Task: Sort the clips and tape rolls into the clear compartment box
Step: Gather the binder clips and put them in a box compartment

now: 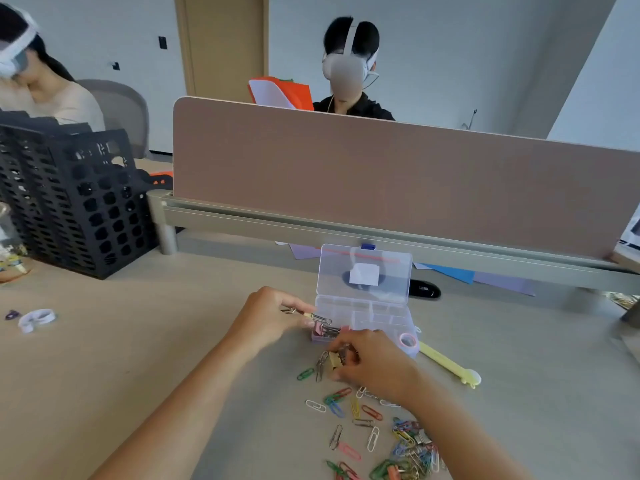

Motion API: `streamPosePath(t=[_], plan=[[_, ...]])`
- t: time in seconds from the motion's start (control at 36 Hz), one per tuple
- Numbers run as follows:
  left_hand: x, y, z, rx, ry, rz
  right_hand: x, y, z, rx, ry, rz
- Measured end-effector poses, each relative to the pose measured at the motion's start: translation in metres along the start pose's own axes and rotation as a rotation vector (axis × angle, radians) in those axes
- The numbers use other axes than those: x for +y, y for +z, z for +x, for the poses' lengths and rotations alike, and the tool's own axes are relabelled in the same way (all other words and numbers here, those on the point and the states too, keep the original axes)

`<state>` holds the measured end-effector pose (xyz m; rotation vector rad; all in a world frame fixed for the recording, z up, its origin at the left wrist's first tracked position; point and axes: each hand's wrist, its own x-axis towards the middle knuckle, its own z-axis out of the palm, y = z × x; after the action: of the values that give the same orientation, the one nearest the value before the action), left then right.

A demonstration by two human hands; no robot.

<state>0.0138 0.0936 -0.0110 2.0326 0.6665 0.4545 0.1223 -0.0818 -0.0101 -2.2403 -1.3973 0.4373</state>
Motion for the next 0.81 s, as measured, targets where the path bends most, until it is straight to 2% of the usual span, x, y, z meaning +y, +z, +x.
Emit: streamPosePath(t=[0.17,0.33,0.47,0.67,0.81], plan=[[-0.003,0.003,0.006,0.010,0.009,0.016,0.000,-0.013,0.000,-0.024,-0.034,-0.079],[-0.001,0.014,0.017,0.039,0.063,0.109,0.009,-0.036,0.001,0.128,-0.064,0.205],[0.003,0.022,0.022,0.073,0.095,0.247,0.026,-0.044,0.014,0.232,0.012,0.323],[-0.001,0.029,0.024,0.071,0.155,0.254,0.040,-0.038,0.034,0.321,0.047,0.321],[-0.011,0.027,0.026,0.065,0.235,0.277,0.043,-0.034,0.045,0.323,0.054,0.279]])
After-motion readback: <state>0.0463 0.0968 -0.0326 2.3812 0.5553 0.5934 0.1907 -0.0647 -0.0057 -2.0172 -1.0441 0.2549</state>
